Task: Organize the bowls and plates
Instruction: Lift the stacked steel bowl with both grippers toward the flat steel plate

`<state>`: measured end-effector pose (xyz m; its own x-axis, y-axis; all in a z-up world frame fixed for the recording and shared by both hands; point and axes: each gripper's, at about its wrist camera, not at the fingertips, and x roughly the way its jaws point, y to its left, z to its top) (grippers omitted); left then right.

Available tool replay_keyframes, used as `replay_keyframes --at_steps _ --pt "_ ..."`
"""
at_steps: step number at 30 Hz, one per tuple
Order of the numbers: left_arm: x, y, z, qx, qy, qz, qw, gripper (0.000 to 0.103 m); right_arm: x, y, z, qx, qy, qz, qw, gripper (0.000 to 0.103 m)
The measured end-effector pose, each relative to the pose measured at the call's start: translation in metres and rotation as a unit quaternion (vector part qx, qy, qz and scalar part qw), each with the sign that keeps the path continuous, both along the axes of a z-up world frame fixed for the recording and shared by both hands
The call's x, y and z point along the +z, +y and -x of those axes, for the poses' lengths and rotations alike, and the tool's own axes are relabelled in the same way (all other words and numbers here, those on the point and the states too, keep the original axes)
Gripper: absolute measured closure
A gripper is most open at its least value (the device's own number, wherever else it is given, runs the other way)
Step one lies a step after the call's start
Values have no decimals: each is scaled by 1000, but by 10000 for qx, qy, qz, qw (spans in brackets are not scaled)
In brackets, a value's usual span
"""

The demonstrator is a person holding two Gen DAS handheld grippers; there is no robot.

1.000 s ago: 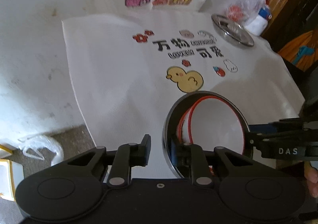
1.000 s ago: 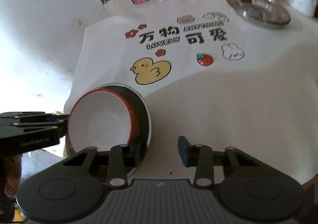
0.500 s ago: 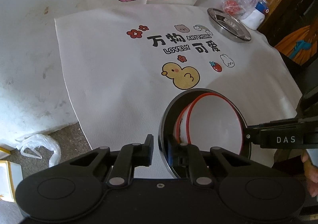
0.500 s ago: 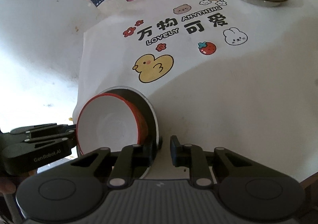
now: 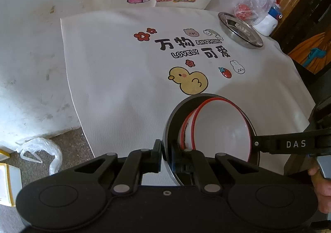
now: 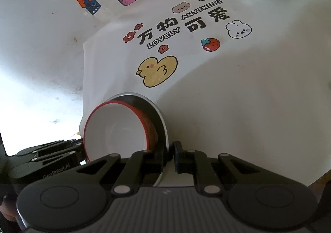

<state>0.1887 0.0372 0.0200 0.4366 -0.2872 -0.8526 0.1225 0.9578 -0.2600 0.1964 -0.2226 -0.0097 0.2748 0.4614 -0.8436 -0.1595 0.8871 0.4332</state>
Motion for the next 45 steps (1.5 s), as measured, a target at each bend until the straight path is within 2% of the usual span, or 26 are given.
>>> replay_keyframes --at_steps 8,17,30,45 --pt "0 -1 -2 87 154 81 9998 97 -6 -15 -2 -394 385 -347 9979 92" --pt "2 -16 -5 35 222 75 9997 97 -7 -31 -1 -580 498 -399 9963 92" --pt "2 -39 -17 -116 227 135 9996 97 -6 -54 -6 -781 429 -406 9952 92" --pt "1 -67 -50 -313 187 160 9992 97 -7 -82 -31 -1014 402 -449 9930 92"
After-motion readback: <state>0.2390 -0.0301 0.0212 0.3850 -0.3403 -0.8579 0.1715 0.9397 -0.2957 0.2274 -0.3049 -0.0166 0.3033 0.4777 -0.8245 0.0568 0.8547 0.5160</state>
